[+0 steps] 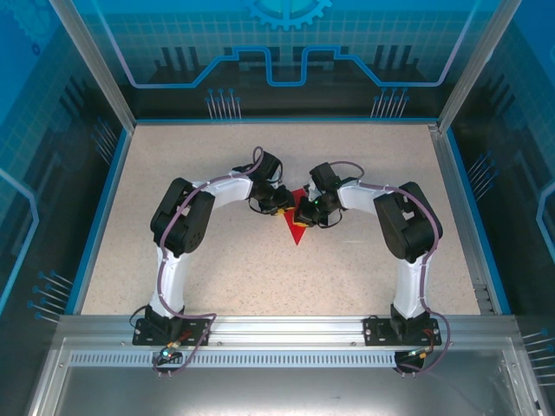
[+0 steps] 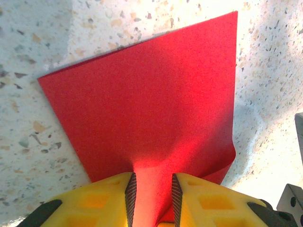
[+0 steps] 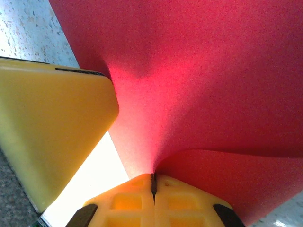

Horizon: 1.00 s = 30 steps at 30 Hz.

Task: Fold a paper plane with a square sheet of paper (pick it up from the middle)
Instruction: Third fold the triangle at the center of the table.

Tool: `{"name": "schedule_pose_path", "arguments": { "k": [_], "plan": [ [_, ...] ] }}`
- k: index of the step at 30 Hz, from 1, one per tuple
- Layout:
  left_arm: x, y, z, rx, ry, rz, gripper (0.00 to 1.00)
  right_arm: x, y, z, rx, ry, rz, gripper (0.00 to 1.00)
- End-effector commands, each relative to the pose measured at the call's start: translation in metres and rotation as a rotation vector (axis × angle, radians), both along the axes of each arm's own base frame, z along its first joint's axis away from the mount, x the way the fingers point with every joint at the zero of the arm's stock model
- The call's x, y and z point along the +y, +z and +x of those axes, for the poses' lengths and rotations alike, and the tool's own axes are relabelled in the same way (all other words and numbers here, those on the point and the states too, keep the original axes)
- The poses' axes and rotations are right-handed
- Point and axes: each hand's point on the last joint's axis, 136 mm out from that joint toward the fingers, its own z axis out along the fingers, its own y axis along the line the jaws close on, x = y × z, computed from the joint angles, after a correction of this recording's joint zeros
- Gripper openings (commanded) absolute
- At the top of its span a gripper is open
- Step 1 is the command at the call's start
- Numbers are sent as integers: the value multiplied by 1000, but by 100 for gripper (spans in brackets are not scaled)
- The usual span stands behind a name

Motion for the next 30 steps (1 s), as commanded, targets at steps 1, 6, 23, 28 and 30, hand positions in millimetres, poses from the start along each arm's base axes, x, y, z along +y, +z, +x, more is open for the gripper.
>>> {"name": "schedule_pose_path", "arguments": {
  "k": [1,6,23,28,30],
  "plan": [
    [4,-1,-7,25,-14,8,29,5,-13,-8,28,17,-2,2],
    [4,-2,-8,29,-15,11,29,5,-13,-6,24,15,0,2],
    [24,24,2,-15,98,-30,30,-6,-34,-18,77,15,-63,9],
    [36,30,4,-23,131,-37,30,-9,-37,-21,86,9,-67,17],
    [39,31,5,-25,139,-37,30,-10,-37,-21,87,3,-62,23]
  ]
}}
